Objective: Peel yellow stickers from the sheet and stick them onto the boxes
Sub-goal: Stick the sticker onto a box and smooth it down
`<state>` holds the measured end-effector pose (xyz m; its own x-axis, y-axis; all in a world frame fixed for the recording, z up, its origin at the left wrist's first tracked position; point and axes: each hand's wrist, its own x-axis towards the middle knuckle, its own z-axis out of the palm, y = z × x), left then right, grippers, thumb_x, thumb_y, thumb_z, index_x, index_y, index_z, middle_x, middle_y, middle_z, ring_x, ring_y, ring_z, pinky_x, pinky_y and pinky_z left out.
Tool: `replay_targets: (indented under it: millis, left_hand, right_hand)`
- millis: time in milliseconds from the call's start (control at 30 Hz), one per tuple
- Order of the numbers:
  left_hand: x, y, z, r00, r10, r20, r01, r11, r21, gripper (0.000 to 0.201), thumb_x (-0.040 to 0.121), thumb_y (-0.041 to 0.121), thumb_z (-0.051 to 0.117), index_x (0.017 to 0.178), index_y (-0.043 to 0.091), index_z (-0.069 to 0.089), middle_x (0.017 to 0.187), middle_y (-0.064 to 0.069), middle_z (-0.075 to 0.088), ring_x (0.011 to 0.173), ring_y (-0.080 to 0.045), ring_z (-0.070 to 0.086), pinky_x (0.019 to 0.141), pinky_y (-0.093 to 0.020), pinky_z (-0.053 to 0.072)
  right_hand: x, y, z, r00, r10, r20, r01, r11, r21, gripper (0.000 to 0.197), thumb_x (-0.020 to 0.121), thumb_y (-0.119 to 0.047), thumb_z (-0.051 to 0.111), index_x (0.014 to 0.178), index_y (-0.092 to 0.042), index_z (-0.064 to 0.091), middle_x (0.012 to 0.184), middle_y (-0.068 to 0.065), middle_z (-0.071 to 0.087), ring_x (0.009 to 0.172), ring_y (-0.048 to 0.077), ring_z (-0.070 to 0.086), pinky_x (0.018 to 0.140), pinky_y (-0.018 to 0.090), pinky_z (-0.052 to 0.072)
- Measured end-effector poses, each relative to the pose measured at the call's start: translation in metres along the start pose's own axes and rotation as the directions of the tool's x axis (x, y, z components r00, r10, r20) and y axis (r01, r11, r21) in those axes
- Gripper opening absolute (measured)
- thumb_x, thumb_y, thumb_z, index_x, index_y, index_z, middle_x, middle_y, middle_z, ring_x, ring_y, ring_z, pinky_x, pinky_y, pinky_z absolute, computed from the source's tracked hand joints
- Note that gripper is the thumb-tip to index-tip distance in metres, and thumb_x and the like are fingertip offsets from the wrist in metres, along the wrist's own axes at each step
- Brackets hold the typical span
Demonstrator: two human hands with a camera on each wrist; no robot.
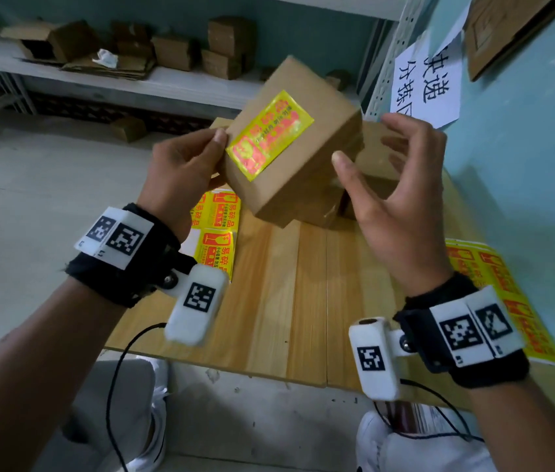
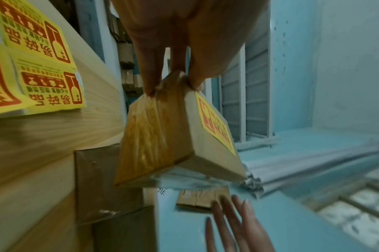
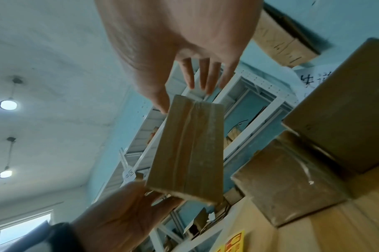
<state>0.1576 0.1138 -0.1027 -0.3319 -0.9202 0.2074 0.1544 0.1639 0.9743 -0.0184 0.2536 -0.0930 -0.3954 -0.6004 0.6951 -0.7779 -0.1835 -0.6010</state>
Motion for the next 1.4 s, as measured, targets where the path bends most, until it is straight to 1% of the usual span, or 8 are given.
replay_targets:
  millis: [233, 400, 833, 967, 1067, 1200, 1300, 1400]
  left_hand:
    - [0.017, 0.009, -0.013, 0.986, -0.039, -0.165, 0.022, 0.995, -0.102, 0.014, 0.098, 0.024, 0.056, 0.095, 0.024, 0.069, 0.090, -0.002, 0.065, 0.083, -0.016, 0.057, 0.090, -0.039, 0.055]
    - [0.035, 0.017, -0.022, 0.968, 0.038, -0.248, -0.063, 0.994, -0.091, 0.007, 0.096, 0.014, 0.055, 0.094, 0.020, 0.059, 0.086, 0.005, 0.065, 0.078, -0.012, 0.059, 0.077, -0.033, 0.053]
    - [0.071, -0.007, -0.035, 0.993, -0.050, -0.103, 0.060, 0.994, 0.096, 0.038, 0.087, 0.004, 0.049, 0.122, 0.010, 0.062, 0.110, -0.009, 0.066, 0.104, -0.024, 0.062, 0.099, -0.040, 0.047]
    - [0.072, -0.014, -0.027, 0.996, -0.072, -0.058, 0.081, 0.982, 0.171, 0.050, 0.091, -0.001, 0.047, 0.140, 0.009, 0.045, 0.123, -0.011, 0.061, 0.108, -0.020, 0.060, 0.086, -0.024, 0.050]
    - [0.073, -0.022, -0.023, 0.995, -0.098, 0.011, 0.093, 0.970, 0.225, 0.060, 0.090, 0.000, 0.050, 0.146, 0.016, 0.038, 0.128, -0.008, 0.060, 0.116, -0.019, 0.058, 0.099, -0.031, 0.049]
    - [0.077, -0.028, -0.020, 0.992, -0.108, 0.063, 0.063, 0.868, 0.492, 0.065, 0.089, 0.008, 0.051, 0.148, 0.027, 0.034, 0.126, 0.000, 0.057, 0.112, -0.016, 0.055, 0.097, -0.023, 0.043]
    - [0.079, -0.033, -0.019, 0.987, -0.134, 0.092, 0.056, 0.811, 0.583, 0.074, 0.080, 0.020, 0.050, 0.150, 0.034, 0.028, 0.136, -0.015, 0.050, 0.117, -0.030, 0.056, 0.103, -0.043, 0.045]
    - [0.079, -0.038, -0.015, 0.979, -0.187, 0.085, 0.076, 0.713, 0.697, 0.069, 0.090, 0.014, 0.048, 0.152, 0.032, 0.023, 0.141, -0.020, 0.036, 0.126, -0.033, 0.045, 0.107, -0.038, 0.037]
  right_hand:
    - [0.017, -0.029, 0.058, 0.938, 0.088, 0.334, -0.128, 0.987, 0.101, 0.068, 0.098, -0.041, 0.054, 0.153, -0.011, 0.030, 0.158, 0.003, 0.031, 0.145, 0.011, 0.032, 0.117, 0.038, 0.036]
    - [0.058, -0.039, 0.091, 0.944, 0.116, 0.308, -0.115, 0.993, -0.020, 0.061, 0.100, -0.036, 0.053, 0.152, -0.012, 0.030, 0.143, 0.007, 0.032, 0.125, 0.004, 0.037, 0.091, -0.009, 0.023]
    - [0.092, 0.000, 0.153, 0.799, 0.324, 0.506, -0.270, 0.946, -0.178, 0.052, 0.099, -0.033, 0.053, 0.145, -0.014, 0.037, 0.143, 0.004, 0.052, 0.131, 0.022, 0.049, 0.104, 0.031, 0.040]
    - [0.090, 0.011, 0.160, 0.805, 0.328, 0.494, -0.143, 0.916, -0.375, 0.072, 0.098, -0.041, 0.052, 0.155, -0.013, 0.017, 0.147, 0.012, 0.046, 0.138, 0.032, 0.038, 0.111, 0.045, 0.037]
    - [0.090, 0.014, 0.159, 0.816, 0.283, 0.504, 0.006, 0.868, -0.496, 0.074, 0.102, -0.038, 0.046, 0.159, -0.019, 0.001, 0.154, 0.013, 0.037, 0.144, 0.034, 0.027, 0.116, 0.048, 0.025]
    - [0.089, 0.021, 0.159, 0.751, 0.321, 0.576, 0.085, 0.819, -0.567, 0.065, 0.105, -0.036, 0.039, 0.158, -0.032, 0.002, 0.156, 0.014, 0.036, 0.149, 0.034, 0.019, 0.119, 0.052, 0.011]
    - [0.085, 0.028, 0.161, 0.709, 0.354, 0.610, 0.151, 0.769, -0.621, 0.060, 0.106, -0.037, 0.036, 0.158, -0.033, 0.005, 0.150, 0.016, 0.044, 0.146, 0.036, 0.025, 0.119, 0.051, 0.011]
    - [0.083, 0.032, 0.162, 0.721, 0.326, 0.612, 0.209, 0.740, -0.640, 0.059, 0.105, -0.036, 0.038, 0.157, -0.033, 0.010, 0.143, 0.015, 0.052, 0.142, 0.035, 0.032, 0.116, 0.048, 0.017]
